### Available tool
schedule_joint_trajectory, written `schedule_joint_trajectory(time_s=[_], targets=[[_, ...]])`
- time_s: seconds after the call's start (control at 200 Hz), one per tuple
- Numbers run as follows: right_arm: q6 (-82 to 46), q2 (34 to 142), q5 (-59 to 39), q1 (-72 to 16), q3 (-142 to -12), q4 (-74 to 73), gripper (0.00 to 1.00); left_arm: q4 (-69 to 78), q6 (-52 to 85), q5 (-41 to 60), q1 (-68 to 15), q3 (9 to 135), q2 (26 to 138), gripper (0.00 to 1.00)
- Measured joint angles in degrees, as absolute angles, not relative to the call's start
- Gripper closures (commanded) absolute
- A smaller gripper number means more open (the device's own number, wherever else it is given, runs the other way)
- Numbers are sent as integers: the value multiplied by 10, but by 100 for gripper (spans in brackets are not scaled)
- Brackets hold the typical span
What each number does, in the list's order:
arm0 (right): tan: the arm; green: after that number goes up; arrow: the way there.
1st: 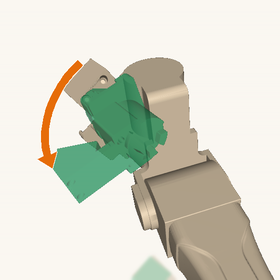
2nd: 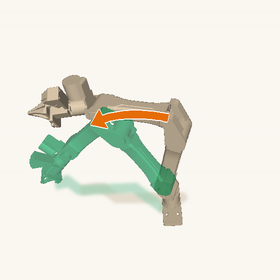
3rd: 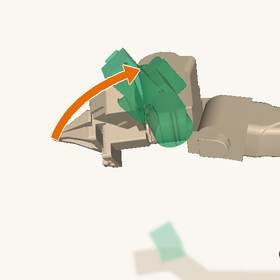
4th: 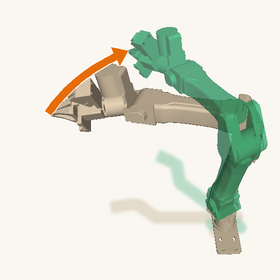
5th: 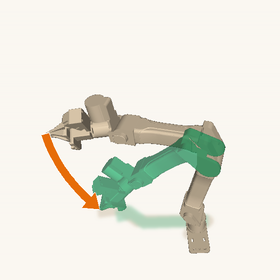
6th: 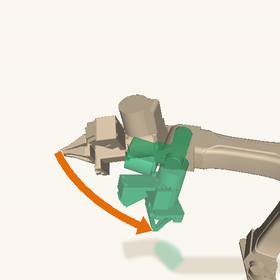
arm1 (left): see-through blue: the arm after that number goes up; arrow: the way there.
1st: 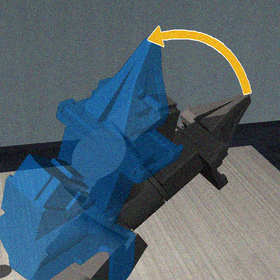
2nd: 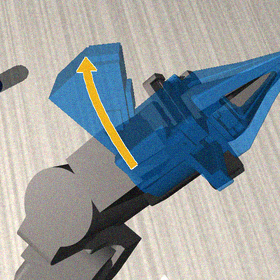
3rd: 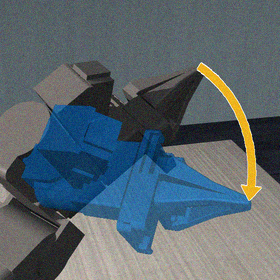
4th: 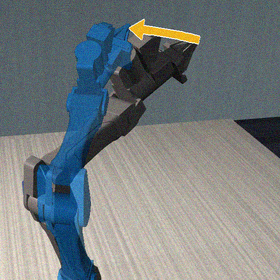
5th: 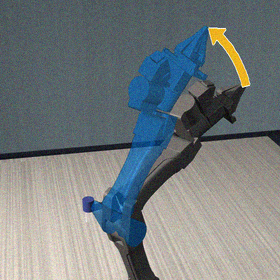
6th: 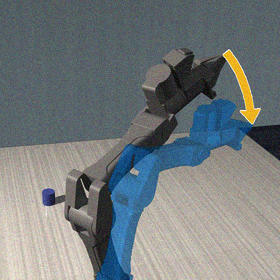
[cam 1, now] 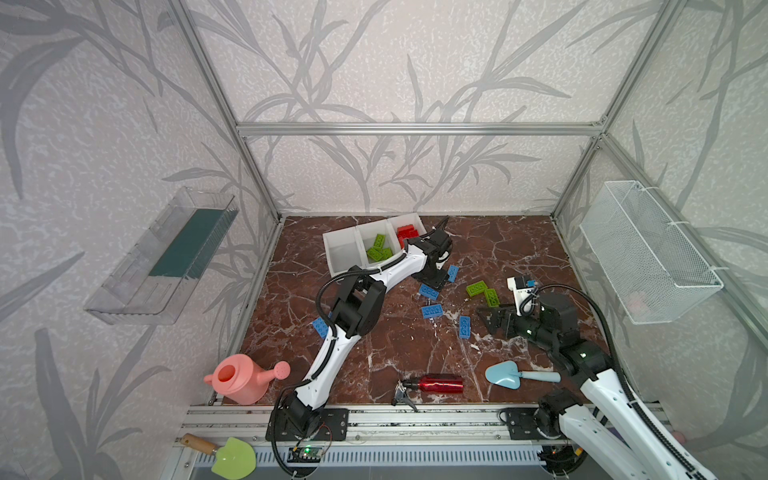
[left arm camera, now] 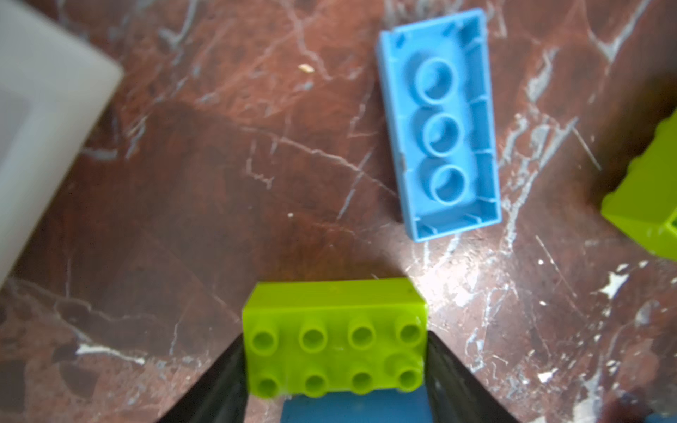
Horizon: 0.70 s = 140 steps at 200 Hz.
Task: Sort the legos into containers by color
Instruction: 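Grasp a wide lime-green brick with the left gripper while the right gripper withdraws, then carry the lime-green brick with the left gripper into the middle compartment and release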
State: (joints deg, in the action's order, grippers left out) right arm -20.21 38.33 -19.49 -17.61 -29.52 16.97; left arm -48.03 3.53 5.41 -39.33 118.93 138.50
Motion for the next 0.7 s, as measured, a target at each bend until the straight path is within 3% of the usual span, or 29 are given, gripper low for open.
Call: schedule_joint_trajectory(time_s=[0.08, 0.305, 0.7], targets=[[-201, 382, -195, -176, -295, 171, 8, -480, 29, 46, -397, 1191, 1385, 48], [-201, 382, -194, -176, -295, 173, 8, -477, 31, 38, -400, 1184, 1380, 53], [-209, 403, -195, -176, -295, 168, 8, -466, 48, -20, -380, 1123, 1239, 53]])
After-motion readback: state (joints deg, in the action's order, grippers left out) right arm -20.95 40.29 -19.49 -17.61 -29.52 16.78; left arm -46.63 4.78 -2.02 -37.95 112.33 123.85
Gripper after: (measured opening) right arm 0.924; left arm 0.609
